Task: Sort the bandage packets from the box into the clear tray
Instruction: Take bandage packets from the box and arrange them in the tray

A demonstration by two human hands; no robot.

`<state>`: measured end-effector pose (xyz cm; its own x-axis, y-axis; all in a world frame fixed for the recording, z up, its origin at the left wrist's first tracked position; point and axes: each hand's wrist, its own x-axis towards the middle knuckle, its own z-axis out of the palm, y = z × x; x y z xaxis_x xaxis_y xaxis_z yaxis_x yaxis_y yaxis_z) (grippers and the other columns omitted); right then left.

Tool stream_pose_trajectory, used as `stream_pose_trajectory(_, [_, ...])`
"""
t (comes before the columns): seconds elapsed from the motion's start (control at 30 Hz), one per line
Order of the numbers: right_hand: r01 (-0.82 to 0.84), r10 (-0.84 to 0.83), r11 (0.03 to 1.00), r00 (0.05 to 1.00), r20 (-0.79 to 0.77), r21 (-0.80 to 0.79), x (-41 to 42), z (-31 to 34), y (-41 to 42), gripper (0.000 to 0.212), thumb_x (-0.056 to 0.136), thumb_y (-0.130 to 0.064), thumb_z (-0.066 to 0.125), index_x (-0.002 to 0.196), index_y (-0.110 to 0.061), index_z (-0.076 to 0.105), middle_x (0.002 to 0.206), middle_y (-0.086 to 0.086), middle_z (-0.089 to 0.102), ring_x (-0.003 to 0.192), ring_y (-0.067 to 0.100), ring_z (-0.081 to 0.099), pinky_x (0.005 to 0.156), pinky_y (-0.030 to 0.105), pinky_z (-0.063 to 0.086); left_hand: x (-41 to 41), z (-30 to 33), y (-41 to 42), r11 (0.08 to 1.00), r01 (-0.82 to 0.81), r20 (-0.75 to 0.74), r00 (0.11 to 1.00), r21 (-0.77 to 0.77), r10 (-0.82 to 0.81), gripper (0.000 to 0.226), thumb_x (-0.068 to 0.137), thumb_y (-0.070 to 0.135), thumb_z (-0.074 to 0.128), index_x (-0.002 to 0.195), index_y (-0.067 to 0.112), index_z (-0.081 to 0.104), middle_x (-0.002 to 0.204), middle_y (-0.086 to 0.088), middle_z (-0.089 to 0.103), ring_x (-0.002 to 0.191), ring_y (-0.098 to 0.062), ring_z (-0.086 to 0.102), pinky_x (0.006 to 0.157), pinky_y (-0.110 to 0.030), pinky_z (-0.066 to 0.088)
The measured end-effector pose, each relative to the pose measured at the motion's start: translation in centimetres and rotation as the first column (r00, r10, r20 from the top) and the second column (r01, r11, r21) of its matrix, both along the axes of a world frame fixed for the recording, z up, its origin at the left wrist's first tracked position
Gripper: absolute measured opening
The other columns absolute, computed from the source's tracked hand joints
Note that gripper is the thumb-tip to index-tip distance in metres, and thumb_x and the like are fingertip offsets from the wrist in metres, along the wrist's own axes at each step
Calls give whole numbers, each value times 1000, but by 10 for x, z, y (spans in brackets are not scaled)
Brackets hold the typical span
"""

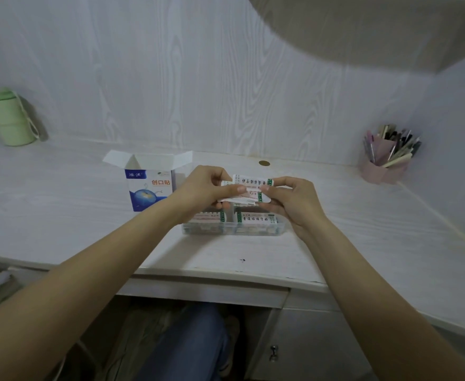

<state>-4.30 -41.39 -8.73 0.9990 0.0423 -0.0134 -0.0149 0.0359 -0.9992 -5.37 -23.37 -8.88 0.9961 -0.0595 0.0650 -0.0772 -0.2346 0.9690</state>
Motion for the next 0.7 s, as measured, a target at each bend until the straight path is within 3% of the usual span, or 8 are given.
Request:
stream_pose_trajectory(0.1, [-16, 16, 1000, 1000, -10, -12, 0, 1, 0, 8, 84, 2, 67, 82, -1, 59, 80, 16, 67, 60, 14, 68, 55, 22, 57, 0, -1, 1, 997, -14, 15, 1000, 69, 13, 23, 79, 24, 72, 72, 10, 55, 74, -14, 61, 42, -8, 52, 43, -17, 44])
stream_pose_trajectory(0.27, [-78, 78, 997, 997, -27, 6, 0, 2, -1, 10, 85, 2, 65, 84, -3, 57, 90, 16, 67, 80, 24, 68, 67, 28, 60, 1, -3, -3, 986, -138, 57, 989, 96, 133, 37, 83, 34, 69, 84, -2, 61, 53, 0, 52, 35, -6, 46, 38, -16, 36])
stream_pose_trajectory(0.43, [-89, 90, 996, 995, -53, 18, 0, -1, 2, 14, 86, 2, 63, 100, -2, 62, 95, 16, 68, 78, 23, 68, 66, 29, 60, -2, -5, -4, 991, -101, 65, 993, 84, 96, 38, 82, 33, 69, 85, -4, 64, 64, -10, 57, 37, -5, 46, 38, -16, 36])
stream_pose_trajectory(0.57, [-115, 117, 992, 992, -54, 41, -1, -2, 4, 7, 89, -1, 60, 86, -6, 64, 89, 12, 69, 74, 19, 67, 59, 26, 58, -9, -2, -1, 995, -18, 67, 998, 95, 12, 13, 82, 24, 70, 76, 14, 65, 68, -9, 63, 39, -4, 47, 39, -15, 38])
stream_pose_trajectory(0.7, [-71, 74, 996, 995, -63, 56, 2, -4, 2, 5, 90, -4, 60, 86, -5, 62, 95, 16, 70, 81, 23, 67, 67, 30, 60, -11, -1, 3, 991, 12, 51, 999, 134, -19, 23, 79, 21, 74, 66, 13, 56, 77, -15, 66, 39, -5, 47, 41, -14, 39])
